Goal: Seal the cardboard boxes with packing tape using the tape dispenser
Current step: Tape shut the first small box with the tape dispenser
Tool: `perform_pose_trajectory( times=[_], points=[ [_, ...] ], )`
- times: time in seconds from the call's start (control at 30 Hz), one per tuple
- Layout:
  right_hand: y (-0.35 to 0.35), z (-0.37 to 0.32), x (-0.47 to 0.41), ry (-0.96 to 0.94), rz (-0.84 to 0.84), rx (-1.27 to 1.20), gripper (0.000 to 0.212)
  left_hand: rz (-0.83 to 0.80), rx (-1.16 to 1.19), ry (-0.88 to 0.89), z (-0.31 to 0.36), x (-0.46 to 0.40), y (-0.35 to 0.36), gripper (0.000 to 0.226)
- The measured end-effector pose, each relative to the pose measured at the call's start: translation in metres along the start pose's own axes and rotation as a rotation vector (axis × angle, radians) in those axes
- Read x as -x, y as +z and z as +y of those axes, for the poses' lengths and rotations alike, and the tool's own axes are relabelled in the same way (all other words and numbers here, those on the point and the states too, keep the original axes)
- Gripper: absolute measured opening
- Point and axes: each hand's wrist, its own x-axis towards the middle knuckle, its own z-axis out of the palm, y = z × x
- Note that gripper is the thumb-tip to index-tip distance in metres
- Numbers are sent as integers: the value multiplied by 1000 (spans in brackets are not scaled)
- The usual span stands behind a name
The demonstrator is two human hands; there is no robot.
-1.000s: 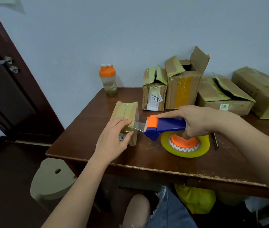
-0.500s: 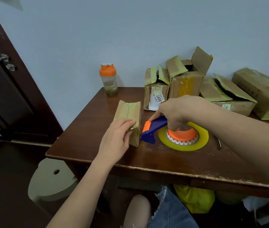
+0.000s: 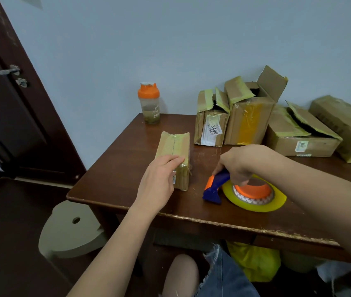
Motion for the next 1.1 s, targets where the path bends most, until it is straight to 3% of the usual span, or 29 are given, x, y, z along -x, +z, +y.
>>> perform_pose_trajectory(
  times=[0.13, 0.3, 0.43, 0.5, 0.57, 0.67, 0.7, 0.83, 0.97, 1.1],
  points=[
    [8, 3, -10, 79, 7, 1, 83, -9, 16, -18, -2, 2, 1, 46],
    [14, -7, -15, 181, 25, 128, 67, -62, 90, -63, -1, 8, -4, 70],
    [17, -11, -10, 162, 55, 160, 108, -26, 292, -109, -3, 10, -7, 72],
    [15, -11, 0, 115, 120, 73, 115, 72, 348, -92, -5, 10, -10, 65],
    [11, -13, 7, 56, 308, -102, 91, 189, 397, -138, -10, 10, -13, 54],
    [9, -29, 12, -47, 696, -587, 29, 248, 522, -308, -15, 9, -16, 41],
    [10, -38, 13, -63, 749, -775, 25, 246, 583, -352, -15, 8, -16, 38],
    [27, -81, -2, -118, 779, -1316, 48, 211, 745, -428, -14, 5, -10, 35],
    [46, -115, -35, -200, 746, -1597, 78, 137, 842, -434, -10, 9, 2, 40],
    [57, -127, -46, -227, 759, -1694, 91, 157, 888, -450, -10, 14, 9, 38]
  ],
)
